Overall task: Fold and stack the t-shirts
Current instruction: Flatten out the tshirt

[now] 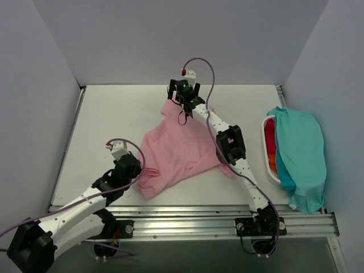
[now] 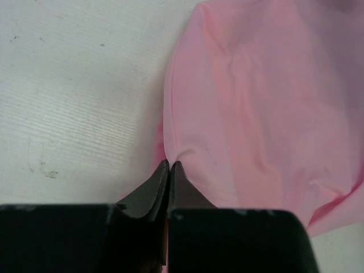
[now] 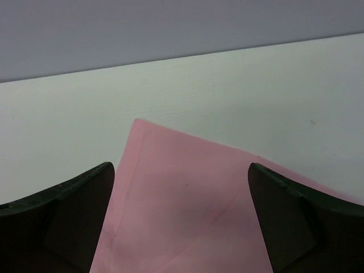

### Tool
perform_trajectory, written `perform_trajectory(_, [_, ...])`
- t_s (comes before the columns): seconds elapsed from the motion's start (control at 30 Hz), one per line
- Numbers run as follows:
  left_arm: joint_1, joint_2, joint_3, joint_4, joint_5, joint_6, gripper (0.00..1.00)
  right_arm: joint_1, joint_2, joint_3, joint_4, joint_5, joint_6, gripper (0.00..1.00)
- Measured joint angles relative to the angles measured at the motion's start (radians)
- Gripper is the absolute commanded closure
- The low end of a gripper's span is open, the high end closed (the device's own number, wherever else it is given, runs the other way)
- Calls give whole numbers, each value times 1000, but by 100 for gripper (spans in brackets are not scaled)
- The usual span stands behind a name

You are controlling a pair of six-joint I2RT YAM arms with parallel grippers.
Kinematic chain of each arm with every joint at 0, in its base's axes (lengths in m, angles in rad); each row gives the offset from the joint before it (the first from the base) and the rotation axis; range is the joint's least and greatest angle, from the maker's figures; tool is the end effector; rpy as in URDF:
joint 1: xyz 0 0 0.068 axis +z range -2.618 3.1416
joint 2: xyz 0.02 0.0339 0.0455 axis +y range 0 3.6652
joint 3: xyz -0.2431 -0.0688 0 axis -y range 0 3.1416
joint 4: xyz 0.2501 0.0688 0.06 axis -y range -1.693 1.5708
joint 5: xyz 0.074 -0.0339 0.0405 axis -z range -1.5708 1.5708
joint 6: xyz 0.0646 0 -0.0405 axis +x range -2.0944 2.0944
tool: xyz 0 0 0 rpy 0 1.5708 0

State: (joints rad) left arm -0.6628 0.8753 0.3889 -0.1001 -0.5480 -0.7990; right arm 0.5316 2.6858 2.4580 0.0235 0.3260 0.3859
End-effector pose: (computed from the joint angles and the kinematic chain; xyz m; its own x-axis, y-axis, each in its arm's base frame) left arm 0.1949 -0.1094 0.1648 -0.4355 -0.4360 -0.7875 -0.1849 0.8995 -0.3958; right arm 0.5517 0.3004 0.1950 -0.2410 0.2719 -0.9316 -0.1286 0.9425 0.3084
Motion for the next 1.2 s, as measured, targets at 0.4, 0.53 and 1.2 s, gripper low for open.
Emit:
perform_trajectory(0.4, [43, -29, -5, 15, 58, 8, 98, 0, 148, 49, 103, -69, 4, 0])
perform_trajectory(0.53, [54, -42, -5, 15, 71, 11, 98, 0, 148, 53, 100, -106, 18, 0])
perform_trajectory(1.2, [77, -133, -44, 16, 108, 19, 98, 71, 95, 21, -92, -263, 9, 100])
